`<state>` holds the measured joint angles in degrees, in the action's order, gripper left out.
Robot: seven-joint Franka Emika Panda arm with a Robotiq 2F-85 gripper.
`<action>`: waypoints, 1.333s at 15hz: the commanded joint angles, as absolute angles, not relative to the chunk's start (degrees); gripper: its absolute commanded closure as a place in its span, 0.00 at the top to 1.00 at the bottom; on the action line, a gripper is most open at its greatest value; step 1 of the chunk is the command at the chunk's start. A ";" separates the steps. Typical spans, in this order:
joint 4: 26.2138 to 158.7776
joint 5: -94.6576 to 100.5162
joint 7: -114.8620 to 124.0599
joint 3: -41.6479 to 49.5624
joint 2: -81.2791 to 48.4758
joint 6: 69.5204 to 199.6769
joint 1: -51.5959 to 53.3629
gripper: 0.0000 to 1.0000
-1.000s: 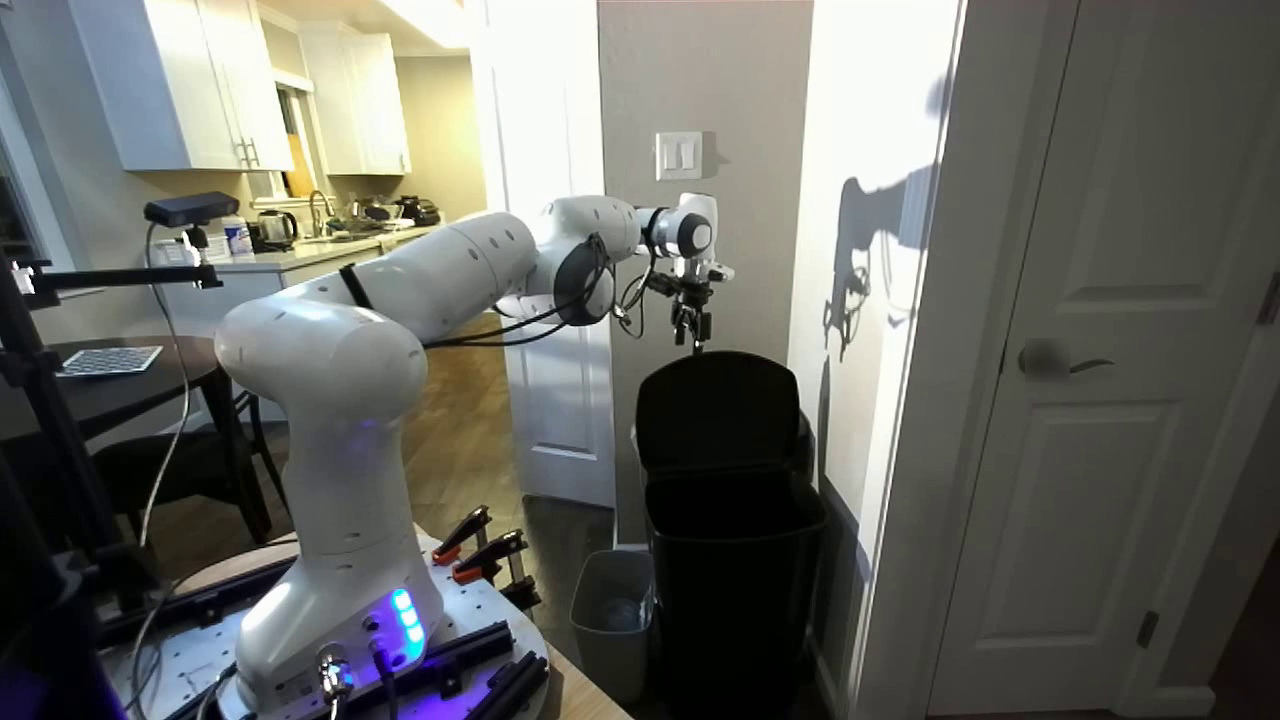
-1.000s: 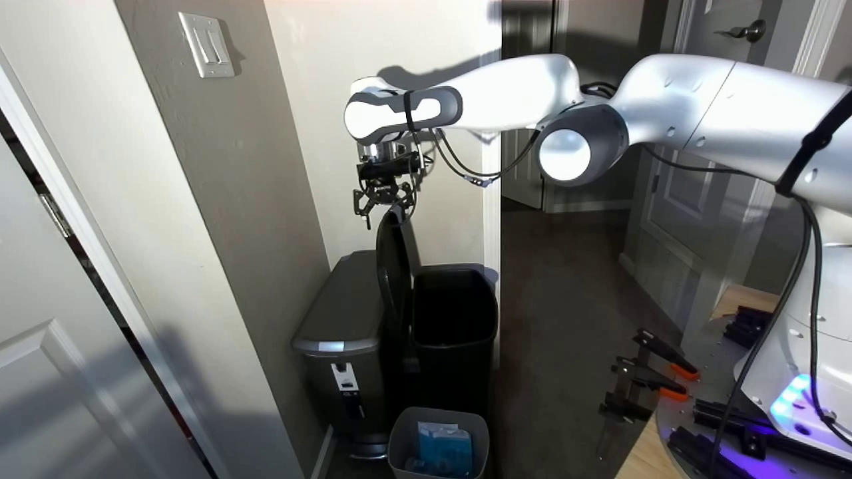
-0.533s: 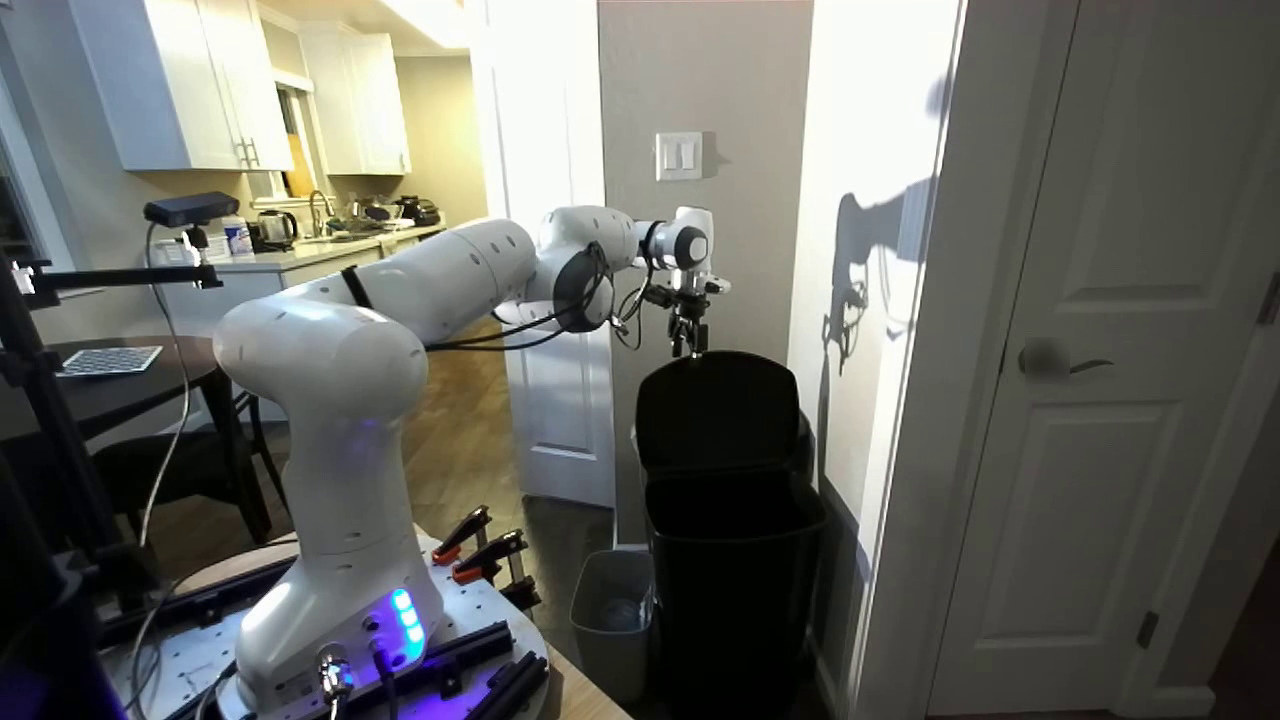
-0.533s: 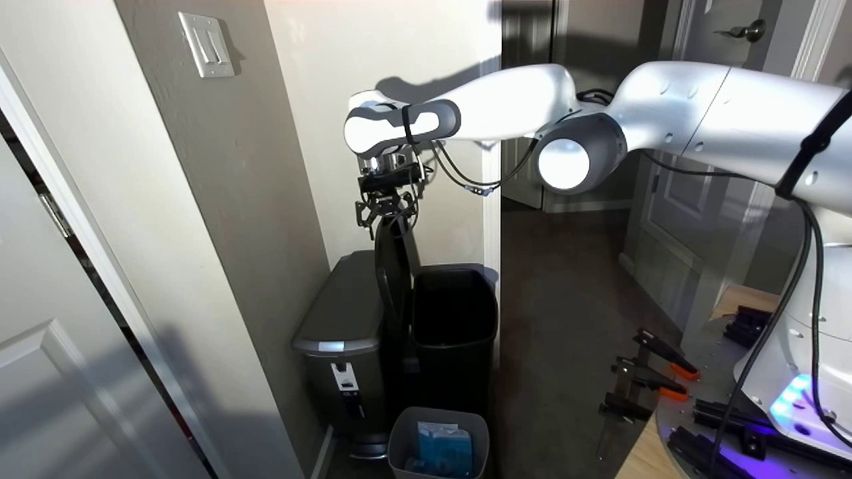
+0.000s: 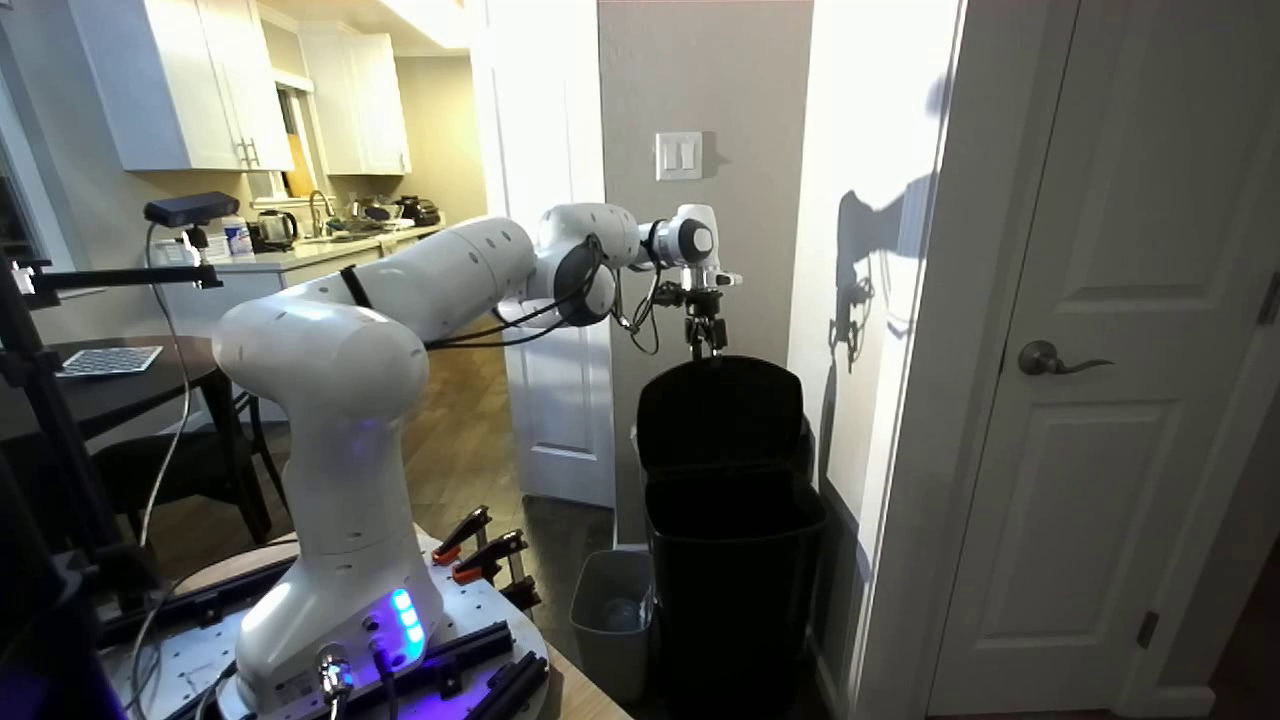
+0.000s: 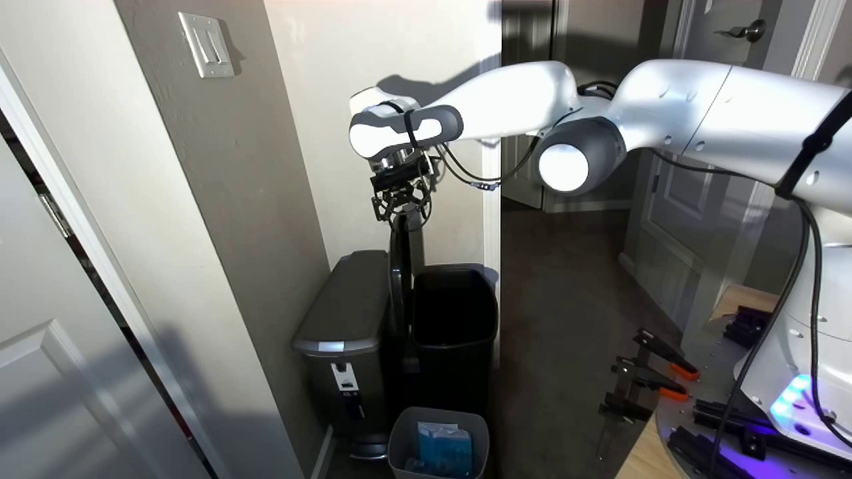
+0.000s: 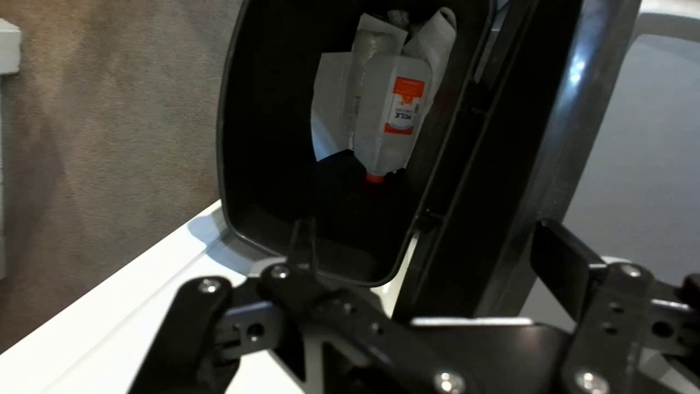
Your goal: Close the black bin
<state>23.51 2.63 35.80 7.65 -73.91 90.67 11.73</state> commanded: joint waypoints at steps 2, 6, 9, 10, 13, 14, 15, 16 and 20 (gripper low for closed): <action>26.49 6.13 36.37 11.59 -70.37 82.30 13.45 1.00; 26.30 7.58 35.09 13.87 -69.42 74.85 14.55 1.00; 25.90 7.58 34.72 14.76 -69.33 72.39 14.98 1.00; 25.95 7.53 34.66 15.04 -69.40 71.82 15.17 1.00; 25.75 7.28 34.41 15.37 -69.56 71.30 15.40 1.00; 25.62 7.08 34.61 15.35 -69.61 71.42 15.35 1.00; 25.57 6.82 34.31 15.16 -69.60 71.50 15.27 1.00; 25.61 6.65 34.53 15.07 -69.58 71.45 15.20 1.00; 23.51 6.44 35.65 14.96 -71.28 72.54 14.86 1.00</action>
